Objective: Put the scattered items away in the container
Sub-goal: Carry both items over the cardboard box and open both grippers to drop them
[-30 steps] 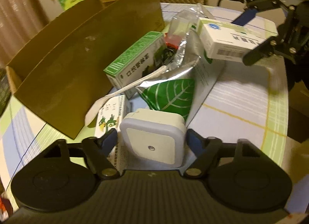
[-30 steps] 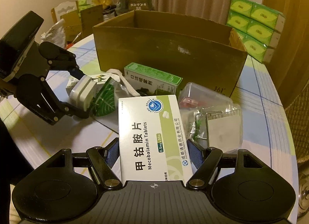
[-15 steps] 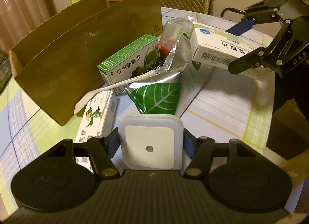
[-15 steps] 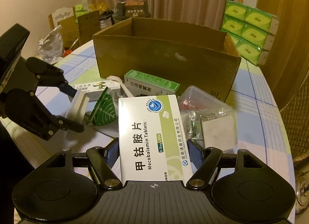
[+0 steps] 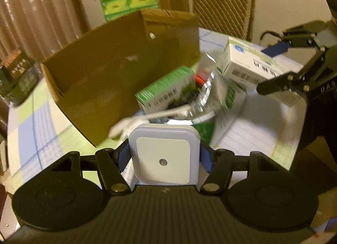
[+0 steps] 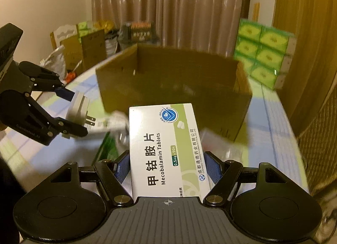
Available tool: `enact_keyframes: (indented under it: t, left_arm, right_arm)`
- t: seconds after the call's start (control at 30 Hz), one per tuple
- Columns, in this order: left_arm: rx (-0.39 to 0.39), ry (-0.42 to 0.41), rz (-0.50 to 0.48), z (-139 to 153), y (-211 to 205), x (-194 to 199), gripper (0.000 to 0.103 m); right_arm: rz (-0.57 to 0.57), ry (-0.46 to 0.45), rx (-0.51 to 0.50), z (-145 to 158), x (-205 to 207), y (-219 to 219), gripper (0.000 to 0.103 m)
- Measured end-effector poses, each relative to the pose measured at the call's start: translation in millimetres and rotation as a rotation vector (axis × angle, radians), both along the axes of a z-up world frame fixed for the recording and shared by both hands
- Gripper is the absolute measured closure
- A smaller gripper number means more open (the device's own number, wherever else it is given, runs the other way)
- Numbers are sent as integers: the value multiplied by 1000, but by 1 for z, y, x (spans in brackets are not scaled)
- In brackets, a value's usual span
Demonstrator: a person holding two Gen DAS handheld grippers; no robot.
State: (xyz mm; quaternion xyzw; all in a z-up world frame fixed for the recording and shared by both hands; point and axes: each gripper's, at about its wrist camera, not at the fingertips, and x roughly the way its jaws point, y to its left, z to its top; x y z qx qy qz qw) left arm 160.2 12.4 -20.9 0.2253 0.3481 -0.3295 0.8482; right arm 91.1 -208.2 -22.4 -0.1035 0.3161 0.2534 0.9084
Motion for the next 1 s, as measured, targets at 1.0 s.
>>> enact_keyframes:
  t: [1.0]
  left_arm:
    - [-137,-199,315,53,-22,167,20]
  right_arm:
    - [-72,-18,12,4,216,65,33]
